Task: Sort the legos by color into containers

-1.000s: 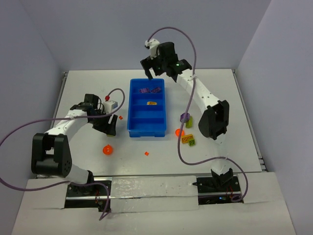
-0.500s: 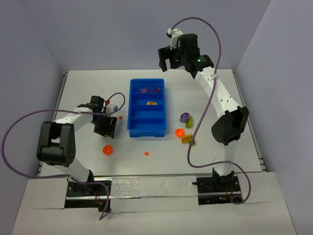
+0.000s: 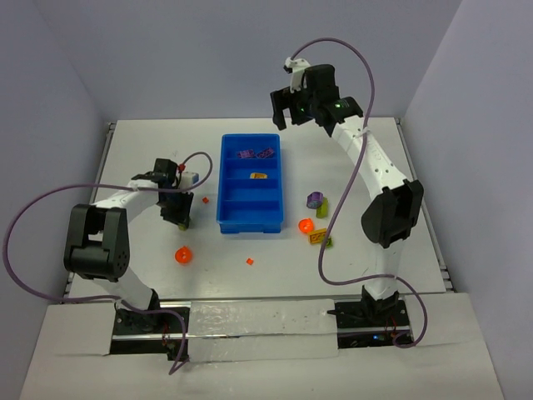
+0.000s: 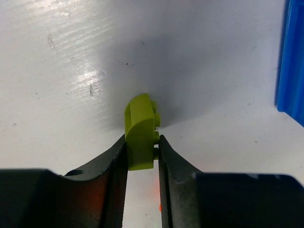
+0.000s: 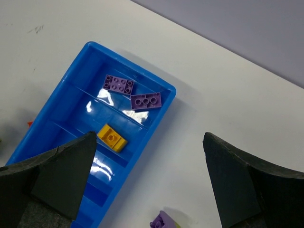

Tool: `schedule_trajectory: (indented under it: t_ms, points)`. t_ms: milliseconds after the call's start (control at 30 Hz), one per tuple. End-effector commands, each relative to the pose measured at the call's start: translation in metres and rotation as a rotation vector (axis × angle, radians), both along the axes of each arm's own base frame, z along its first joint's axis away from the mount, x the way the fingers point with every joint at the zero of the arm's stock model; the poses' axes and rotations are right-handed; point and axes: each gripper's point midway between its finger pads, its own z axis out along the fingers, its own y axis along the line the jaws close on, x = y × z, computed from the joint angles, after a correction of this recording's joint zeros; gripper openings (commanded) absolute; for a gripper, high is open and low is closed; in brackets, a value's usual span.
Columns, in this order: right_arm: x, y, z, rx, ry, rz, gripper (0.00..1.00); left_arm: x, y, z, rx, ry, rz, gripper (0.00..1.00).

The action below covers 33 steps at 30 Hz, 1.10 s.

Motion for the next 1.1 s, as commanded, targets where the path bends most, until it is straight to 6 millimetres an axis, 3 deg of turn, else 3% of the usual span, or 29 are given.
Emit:
schedule_trajectory:
  t_ms: [0, 67, 200, 400, 567, 733, 1000, 1067]
  points:
    - [-0.025, -0.014, 0.042, 0.023, -0.064, 0.0, 1.0, 0.027, -0.005, 0.035, -0.02, -0.132, -0.02, 0.05]
    - [-0.039, -0.021, 0.048, 0.02, -0.074, 0.007, 1.0, 0.031, -0.008, 0.055, -0.041, -0.187, -0.043, 0.0]
    - [-0.062, -0.041, 0.049, -0.008, -0.082, 0.027, 1.0, 0.03, -0.016, 0.101, -0.098, -0.288, -0.11, 0.0]
    - [-0.101, -0.075, 0.01, -0.023, 0.016, 0.021, 1.0, 0.037, -0.03, 0.18, -0.153, -0.503, -0.253, 0.0]
    - [-0.121, -0.081, -0.009, -0.026, 0.065, 0.049, 1.0, 0.045, -0.054, 0.239, -0.253, -0.611, -0.375, 0.0]
    - [-0.123, -0.086, -0.027, -0.065, 0.08, 0.067, 1.0, 0.052, -0.073, 0.246, -0.295, -0.665, -0.5, 0.0]
    - [-0.122, -0.091, -0.073, -0.101, 0.268, 0.126, 1.0, 0.062, -0.115, 0.21, -0.333, -0.593, -0.765, 0.0]
    - [-0.12, -0.097, -0.076, -0.113, 0.297, 0.114, 1.0, 0.059, -0.13, 0.211, -0.334, -0.581, -0.807, 0.0]
